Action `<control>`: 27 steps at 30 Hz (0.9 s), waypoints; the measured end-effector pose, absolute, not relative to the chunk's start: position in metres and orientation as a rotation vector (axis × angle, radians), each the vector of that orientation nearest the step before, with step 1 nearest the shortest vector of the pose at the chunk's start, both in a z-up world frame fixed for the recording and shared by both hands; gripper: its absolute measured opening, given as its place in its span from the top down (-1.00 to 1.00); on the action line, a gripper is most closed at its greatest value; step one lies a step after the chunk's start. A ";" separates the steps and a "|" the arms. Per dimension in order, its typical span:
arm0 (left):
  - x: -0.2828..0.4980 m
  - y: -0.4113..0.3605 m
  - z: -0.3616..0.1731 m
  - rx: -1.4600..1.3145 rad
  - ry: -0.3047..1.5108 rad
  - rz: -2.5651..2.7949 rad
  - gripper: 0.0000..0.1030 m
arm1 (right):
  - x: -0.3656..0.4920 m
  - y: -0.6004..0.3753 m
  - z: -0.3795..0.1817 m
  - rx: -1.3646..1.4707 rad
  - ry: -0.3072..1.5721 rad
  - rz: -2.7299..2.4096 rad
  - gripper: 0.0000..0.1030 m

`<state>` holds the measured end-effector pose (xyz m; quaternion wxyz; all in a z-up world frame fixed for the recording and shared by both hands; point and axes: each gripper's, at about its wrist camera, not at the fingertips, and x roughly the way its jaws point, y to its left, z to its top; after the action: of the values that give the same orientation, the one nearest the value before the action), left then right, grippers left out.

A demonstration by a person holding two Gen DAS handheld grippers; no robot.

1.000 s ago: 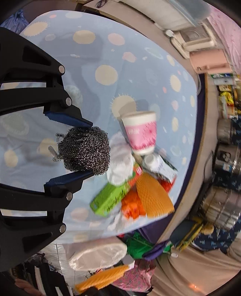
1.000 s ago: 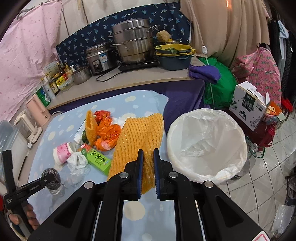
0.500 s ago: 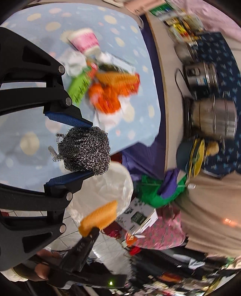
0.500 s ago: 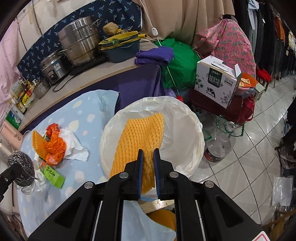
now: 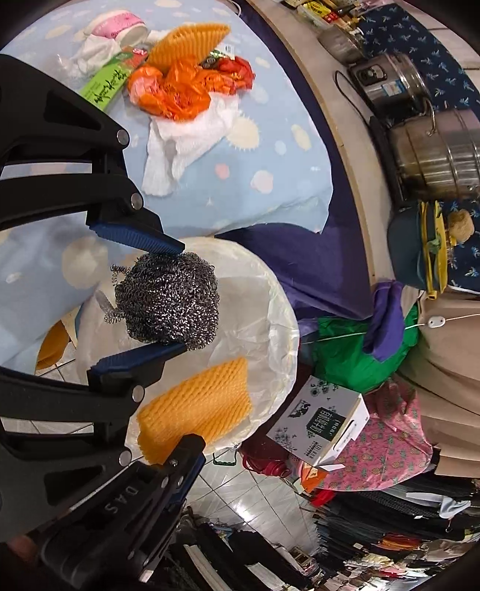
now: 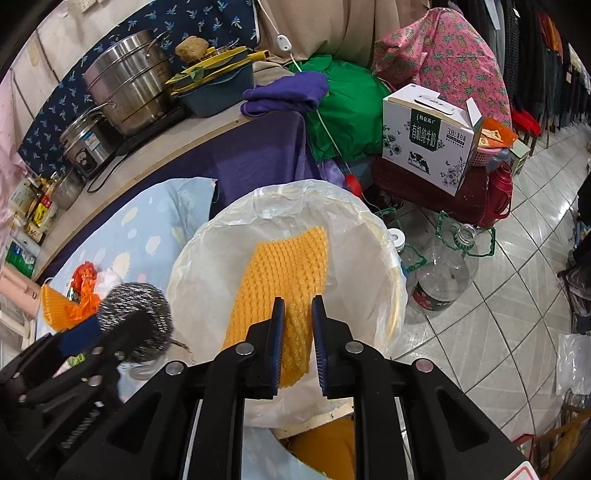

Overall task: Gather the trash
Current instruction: 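Carry both items over the white bin and open both tools to drop them, then move both tools back over the table toward the remaining trash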

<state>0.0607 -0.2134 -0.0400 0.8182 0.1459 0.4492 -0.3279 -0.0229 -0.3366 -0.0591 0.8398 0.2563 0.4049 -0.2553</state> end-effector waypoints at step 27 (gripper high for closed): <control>0.058 -0.200 -0.005 0.255 0.835 -0.635 -0.51 | -0.039 -0.317 0.001 0.525 0.681 -0.533 0.02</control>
<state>0.0579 -0.2000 -0.0054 0.8579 0.1216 0.3975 -0.3021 -0.0387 -0.3173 0.0013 0.8749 0.2516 0.3260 -0.2551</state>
